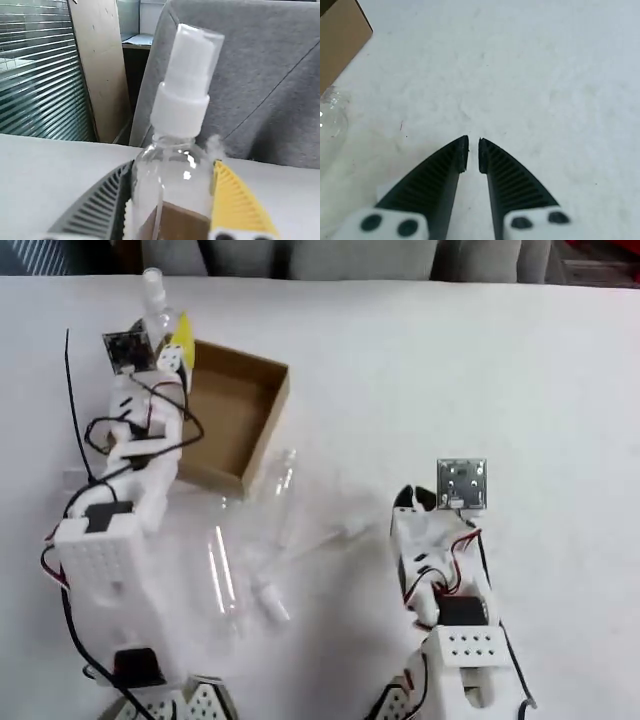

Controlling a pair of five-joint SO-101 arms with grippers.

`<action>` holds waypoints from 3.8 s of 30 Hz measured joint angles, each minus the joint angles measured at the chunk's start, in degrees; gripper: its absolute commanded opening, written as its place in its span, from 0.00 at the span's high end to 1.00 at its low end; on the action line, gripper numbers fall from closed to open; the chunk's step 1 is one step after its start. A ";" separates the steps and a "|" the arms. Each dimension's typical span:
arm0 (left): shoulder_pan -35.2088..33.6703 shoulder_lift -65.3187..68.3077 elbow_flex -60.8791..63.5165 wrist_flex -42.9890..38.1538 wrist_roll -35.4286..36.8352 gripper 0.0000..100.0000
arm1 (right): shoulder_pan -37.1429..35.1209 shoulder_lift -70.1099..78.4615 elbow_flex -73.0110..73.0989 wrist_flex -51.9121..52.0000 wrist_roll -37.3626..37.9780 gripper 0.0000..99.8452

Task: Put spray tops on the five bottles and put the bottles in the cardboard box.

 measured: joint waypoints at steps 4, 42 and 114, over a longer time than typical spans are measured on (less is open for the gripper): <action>0.00 3.25 -1.23 -4.31 0.00 0.98 | 0.00 0.00 0.00 0.00 0.00 0.98; 0.09 13.19 -5.98 -9.85 0.00 0.71 | 0.00 0.00 4.48 -11.16 0.00 0.98; -21.19 -60.66 22.33 100.84 -63.03 0.80 | 0.00 0.00 5.27 -11.16 0.00 0.98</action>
